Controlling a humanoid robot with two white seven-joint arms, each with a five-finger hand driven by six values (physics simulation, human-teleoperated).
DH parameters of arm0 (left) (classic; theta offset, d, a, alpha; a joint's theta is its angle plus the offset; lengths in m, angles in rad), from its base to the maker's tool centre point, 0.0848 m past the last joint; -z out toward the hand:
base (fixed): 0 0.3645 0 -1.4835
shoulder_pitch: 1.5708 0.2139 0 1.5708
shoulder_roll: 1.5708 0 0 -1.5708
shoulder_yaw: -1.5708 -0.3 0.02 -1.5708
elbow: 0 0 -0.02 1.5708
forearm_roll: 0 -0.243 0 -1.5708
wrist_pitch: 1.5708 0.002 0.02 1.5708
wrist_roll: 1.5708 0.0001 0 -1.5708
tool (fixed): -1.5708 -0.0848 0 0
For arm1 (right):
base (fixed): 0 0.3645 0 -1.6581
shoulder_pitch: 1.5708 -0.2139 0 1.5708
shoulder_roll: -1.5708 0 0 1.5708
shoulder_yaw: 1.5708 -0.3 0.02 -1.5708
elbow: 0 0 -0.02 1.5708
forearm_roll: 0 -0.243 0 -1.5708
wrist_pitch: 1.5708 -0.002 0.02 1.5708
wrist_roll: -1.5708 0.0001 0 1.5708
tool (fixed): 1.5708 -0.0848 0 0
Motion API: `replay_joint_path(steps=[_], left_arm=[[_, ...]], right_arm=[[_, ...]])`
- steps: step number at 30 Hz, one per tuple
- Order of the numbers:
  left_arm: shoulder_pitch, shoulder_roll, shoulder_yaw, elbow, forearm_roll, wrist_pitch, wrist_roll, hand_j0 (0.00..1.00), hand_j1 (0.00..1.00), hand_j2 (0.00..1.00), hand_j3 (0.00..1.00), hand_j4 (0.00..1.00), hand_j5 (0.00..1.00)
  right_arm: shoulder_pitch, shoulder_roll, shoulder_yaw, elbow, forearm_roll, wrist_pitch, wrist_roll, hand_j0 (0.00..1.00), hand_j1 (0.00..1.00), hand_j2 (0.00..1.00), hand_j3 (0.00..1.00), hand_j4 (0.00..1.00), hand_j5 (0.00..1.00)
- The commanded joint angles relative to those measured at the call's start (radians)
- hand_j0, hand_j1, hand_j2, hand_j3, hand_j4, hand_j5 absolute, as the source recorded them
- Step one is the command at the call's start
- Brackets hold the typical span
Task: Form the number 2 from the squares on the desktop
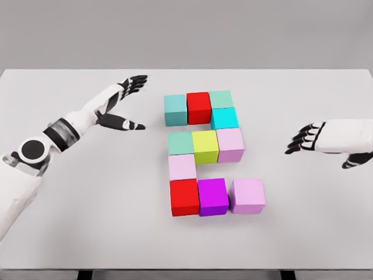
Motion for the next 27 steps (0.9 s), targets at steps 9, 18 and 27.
replay_joint_path(steps=[9,18,27], left_arm=[[0.175,0.456,0.005,-0.108,0.002,-0.39,-0.012,1.0,1.0,1.0,1.0,1.0,1.0],[0.175,0.456,0.012,-0.022,-0.18,-0.39,-0.011,1.0,1.0,1.0,1.0,1.0,1.0],[0.19,0.459,0.015,-0.001,-0.182,-0.39,-0.012,1.0,1.0,1.0,1.0,1.0,1.0]], right_arm=[[0.009,-0.081,0.113,-0.059,-0.011,0.002,0.0,1.0,1.0,1.0,1.0,1.0,1.0],[0.005,-0.017,0.137,-0.057,-0.011,0.002,0.0,1.0,1.0,1.0,1.0,1.0,1.0],[0.003,0.017,0.156,-0.057,-0.011,0.002,0.0,1.0,1.0,1.0,1.0,1.0,1.0]])
